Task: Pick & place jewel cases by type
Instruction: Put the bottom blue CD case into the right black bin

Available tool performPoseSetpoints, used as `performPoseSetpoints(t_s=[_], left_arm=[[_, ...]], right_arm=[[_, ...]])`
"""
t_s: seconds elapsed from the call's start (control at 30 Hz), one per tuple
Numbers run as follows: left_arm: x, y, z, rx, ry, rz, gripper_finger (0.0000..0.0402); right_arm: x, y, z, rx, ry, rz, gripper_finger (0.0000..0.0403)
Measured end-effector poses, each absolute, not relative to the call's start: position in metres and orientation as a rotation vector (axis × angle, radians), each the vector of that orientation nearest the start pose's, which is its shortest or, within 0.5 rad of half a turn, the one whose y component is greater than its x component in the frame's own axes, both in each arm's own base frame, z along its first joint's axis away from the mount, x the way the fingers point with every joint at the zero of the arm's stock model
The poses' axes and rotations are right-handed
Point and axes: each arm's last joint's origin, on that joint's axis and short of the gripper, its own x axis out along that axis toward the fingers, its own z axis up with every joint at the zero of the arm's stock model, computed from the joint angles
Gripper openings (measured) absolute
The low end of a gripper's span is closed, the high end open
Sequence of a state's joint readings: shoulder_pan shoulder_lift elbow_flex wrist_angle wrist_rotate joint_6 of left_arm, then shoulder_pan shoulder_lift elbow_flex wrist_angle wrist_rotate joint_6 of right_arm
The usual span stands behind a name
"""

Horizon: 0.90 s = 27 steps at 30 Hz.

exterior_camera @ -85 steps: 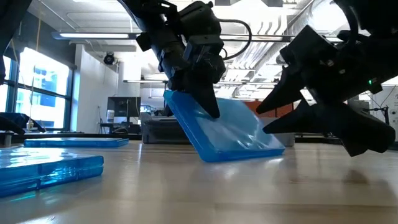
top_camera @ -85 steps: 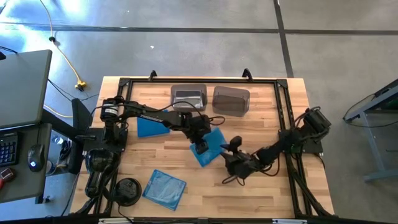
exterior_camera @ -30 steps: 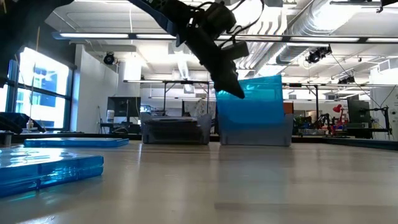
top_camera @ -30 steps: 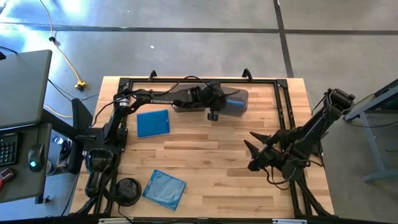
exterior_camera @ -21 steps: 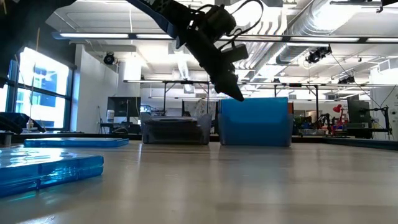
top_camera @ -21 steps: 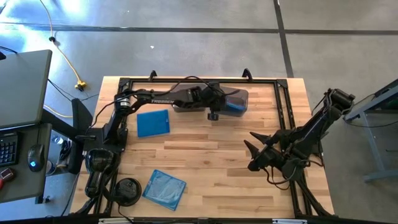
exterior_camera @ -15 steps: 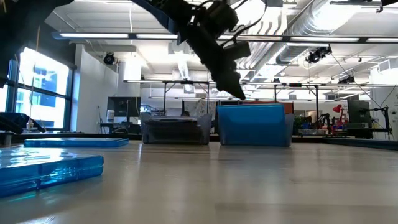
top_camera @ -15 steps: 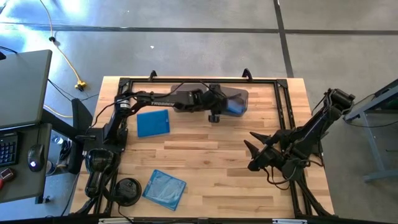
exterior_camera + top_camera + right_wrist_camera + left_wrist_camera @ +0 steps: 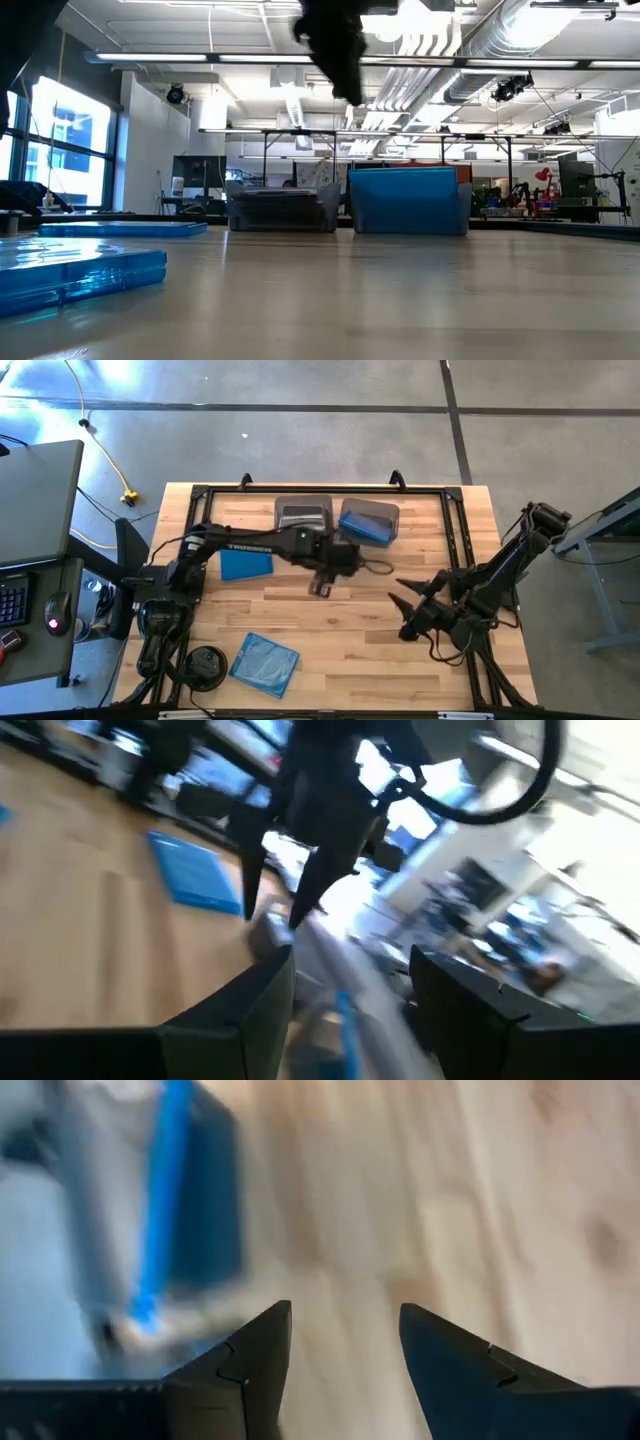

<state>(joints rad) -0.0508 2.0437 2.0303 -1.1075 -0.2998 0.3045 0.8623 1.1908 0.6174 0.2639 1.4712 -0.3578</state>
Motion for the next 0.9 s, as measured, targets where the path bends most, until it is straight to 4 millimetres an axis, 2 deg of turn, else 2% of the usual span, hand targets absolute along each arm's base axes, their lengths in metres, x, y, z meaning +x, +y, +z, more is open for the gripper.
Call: performPoseSetpoints(t_s=[0.23, 0.47, 0.57, 0.63, 0.77, 0.9], left_arm=[[0.393, -0.052, 0.289, 0.226, 1.460, 0.040, 0.0184], [0.363, -0.102, 0.226, 0.199, 1.688, 0.026, 0.0184], [0.350, -0.124, 0.197, 0.214, 1.709, 0.019, 0.0184], [0.340, -0.138, 0.185, 0.217, 1.731, -0.009, 0.0184], [0.327, -0.162, 0.181, 0.223, 1.735, -0.001, 0.0184], [0.321, -0.186, 0.188, 0.200, 1.664, -0.035, 0.0184]], right_arm=[[0.188, 0.144, 0.240, -0.577, 0.251, -0.344, 0.0197], [0.211, 0.115, 0.230, -0.409, 0.338, -0.243, 0.0197], [0.220, 0.106, 0.223, -0.366, 0.396, -0.154, 0.0197], [0.228, 0.104, 0.217, -0.347, 0.408, -0.115, 0.0197], [0.248, 0.101, 0.203, -0.370, 0.396, -0.090, 0.0197], [0.263, 0.100, 0.184, -0.438, 0.419, -0.019, 0.0197]])
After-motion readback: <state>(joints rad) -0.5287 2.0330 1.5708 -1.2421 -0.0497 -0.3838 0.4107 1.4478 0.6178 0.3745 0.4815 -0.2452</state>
